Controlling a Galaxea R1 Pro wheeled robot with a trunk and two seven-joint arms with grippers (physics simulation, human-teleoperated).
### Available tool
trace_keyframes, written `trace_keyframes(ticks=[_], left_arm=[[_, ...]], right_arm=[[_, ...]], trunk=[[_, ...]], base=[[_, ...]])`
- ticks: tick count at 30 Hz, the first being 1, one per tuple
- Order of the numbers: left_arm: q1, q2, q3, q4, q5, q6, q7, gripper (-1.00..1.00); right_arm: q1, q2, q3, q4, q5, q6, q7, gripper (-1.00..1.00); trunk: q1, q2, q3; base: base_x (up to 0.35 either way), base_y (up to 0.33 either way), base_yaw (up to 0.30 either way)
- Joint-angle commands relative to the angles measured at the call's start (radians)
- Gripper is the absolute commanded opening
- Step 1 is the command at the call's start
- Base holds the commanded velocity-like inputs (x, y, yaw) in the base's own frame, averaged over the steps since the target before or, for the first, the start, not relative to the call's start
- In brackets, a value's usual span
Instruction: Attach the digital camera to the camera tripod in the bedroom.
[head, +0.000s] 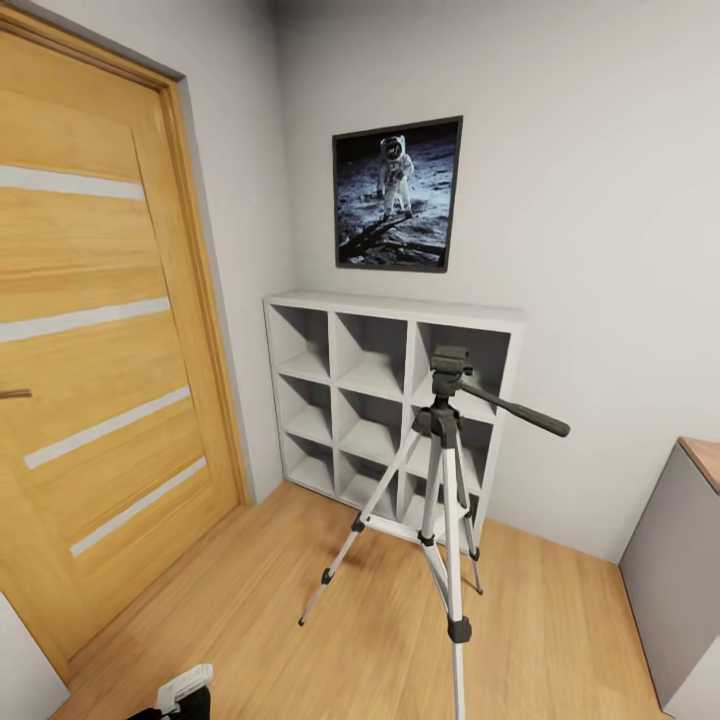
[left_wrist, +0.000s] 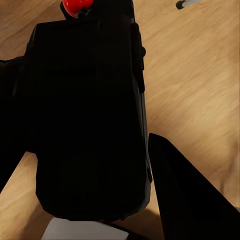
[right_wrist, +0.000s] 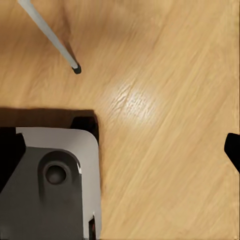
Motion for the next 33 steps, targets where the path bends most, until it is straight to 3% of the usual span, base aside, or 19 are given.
trace_keyframes(ticks=[1, 4, 6, 22, 25, 27, 33], left_arm=[[-0.001, 0.000, -0.009, -0.001, 0.006, 0.003, 0.003, -1.00], [-0.001, 0.001, -0.008, 0.001, 0.006, 0.003, 0.003, -1.00], [-0.001, 0.001, -0.008, 0.002, 0.006, 0.003, 0.003, -1.00], [-0.001, -0.008, -0.010, -0.002, 0.001, 0.003, 0.003, -1.00], [-0.001, -0.017, -0.010, -0.001, 0.000, 0.002, 0.003, -1.00], [-0.001, -0.021, -0.009, 0.000, 0.000, 0.002, 0.003, -1.00], [-0.001, -0.022, -0.009, 0.002, -0.001, 0.000, 0.003, -1.00]], right_arm=[[0.000, 0.002, -0.009, 0.011, 0.008, -0.013, -0.012, 1.00], [0.000, 0.018, -0.008, 0.060, 0.011, -0.084, -0.085, 1.00], [0.000, 0.020, -0.008, 0.074, 0.011, -0.094, -0.096, 1.00], [0.000, 0.027, -0.006, 0.123, 0.014, -0.105, -0.103, 1.00], [0.000, 0.038, -0.005, 0.128, 0.014, -0.104, -0.100, 1.00], [0.000, 0.067, -0.005, 0.129, 0.012, -0.095, -0.104, 1.00], [0.000, 0.094, -0.005, 0.130, 0.012, -0.090, -0.109, 1.00]], trunk=[[-0.004, 0.006, 0.002], [-0.015, 0.027, 0.011], [-0.023, 0.041, 0.018], [-0.084, 0.153, 0.068], [-0.096, 0.174, 0.077], [-0.104, 0.188, 0.083], [-0.127, 0.230, 0.102]], base=[[0.000, 0.000, 0.000], [0.000, 0.000, 0.000], [0.000, 0.000, 0.000], [0.000, 0.000, 0.000], [0.000, 0.000, 0.000], [0.000, 0.000, 0.000], [0.000, 0.000, -0.002]])
